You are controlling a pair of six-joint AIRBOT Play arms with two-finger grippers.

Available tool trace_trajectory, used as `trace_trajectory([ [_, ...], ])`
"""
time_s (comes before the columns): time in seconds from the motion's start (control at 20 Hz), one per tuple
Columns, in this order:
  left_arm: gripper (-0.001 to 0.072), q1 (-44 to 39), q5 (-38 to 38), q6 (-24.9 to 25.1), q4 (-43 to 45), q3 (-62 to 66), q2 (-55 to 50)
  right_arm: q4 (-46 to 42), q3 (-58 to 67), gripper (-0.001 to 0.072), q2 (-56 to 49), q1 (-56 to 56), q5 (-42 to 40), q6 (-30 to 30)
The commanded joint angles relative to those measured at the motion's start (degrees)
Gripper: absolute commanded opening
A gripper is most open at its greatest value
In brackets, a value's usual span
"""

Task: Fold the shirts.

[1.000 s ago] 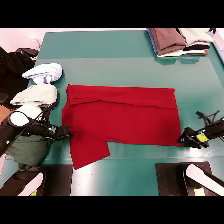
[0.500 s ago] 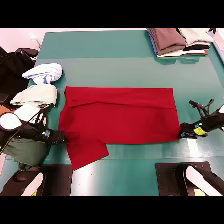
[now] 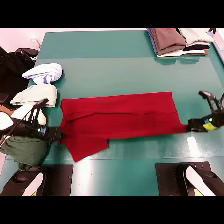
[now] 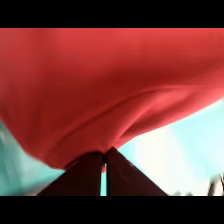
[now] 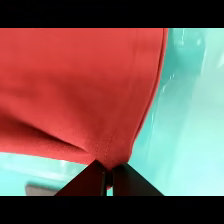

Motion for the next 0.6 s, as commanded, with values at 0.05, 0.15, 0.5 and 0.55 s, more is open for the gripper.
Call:
trace_trajectory([
  [0.05,0.0024,0.1,13.6,4.3,0.8,10.3,-14.0,0.6,12.4,0.0012,-13.5,4.9,-6.1,2.1],
  [0.15,0.0025,0.1,16.0,4.9,0.8,16.2,-22.1,1.0,18.4,0.0012,-20.4,6.9,-6.3,2.7],
  [0.5,0.0030,0.1,21.9,6.7,0.5,27.1,-36.9,1.1,31.8,0.0016,-35.1,10.4,-6.1,3.7],
  [0.55,0.0265,0.1,24.1,5.6,0.0,27.1,-36.9,1.1,33.3,0.0100,-36.1,10.4,-6.4,3.6],
])
